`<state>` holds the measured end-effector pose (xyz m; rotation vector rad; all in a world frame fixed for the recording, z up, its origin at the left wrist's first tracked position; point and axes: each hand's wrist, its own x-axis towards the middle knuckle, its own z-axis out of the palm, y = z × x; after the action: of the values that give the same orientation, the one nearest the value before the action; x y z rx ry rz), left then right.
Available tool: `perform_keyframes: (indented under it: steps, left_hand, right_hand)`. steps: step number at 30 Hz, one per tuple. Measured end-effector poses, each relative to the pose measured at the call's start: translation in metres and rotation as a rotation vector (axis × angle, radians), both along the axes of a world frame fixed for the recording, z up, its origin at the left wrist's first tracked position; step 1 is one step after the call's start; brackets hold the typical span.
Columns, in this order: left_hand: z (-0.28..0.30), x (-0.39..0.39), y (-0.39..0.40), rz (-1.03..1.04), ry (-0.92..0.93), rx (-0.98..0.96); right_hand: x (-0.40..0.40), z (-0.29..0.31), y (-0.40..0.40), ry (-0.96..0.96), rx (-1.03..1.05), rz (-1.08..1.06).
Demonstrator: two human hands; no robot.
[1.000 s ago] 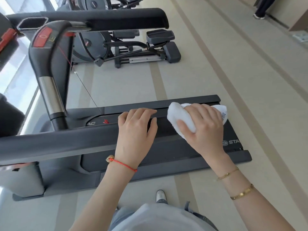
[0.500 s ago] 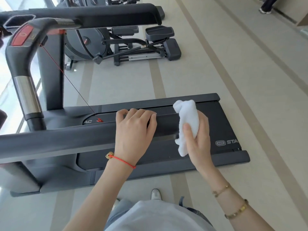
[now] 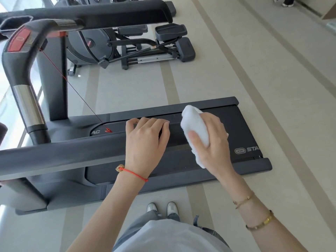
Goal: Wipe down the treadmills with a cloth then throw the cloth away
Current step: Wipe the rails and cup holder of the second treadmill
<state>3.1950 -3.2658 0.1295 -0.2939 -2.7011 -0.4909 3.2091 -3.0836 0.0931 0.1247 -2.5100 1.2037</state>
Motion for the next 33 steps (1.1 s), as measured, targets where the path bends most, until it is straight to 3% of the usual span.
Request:
perform_keyframes:
  steps: [7, 16, 33]
  left_hand:
    - [0.001, 0.002, -0.011, -0.06, -0.008, 0.082]
    - [0.002, 0.023, -0.07, 0.052, 0.047, 0.096]
    - [0.003, 0.063, -0.239, 0.24, 0.059, 0.113]
  right_hand:
    - [-0.035, 0.03, -0.004, -0.042, 0.38, 0.134]
    - [-0.033, 0.035, -0.047, 0.126, 0.698, 0.176]
    - [-0.016, 0.029, -0.234, 0.267, 0.858, 0.284]
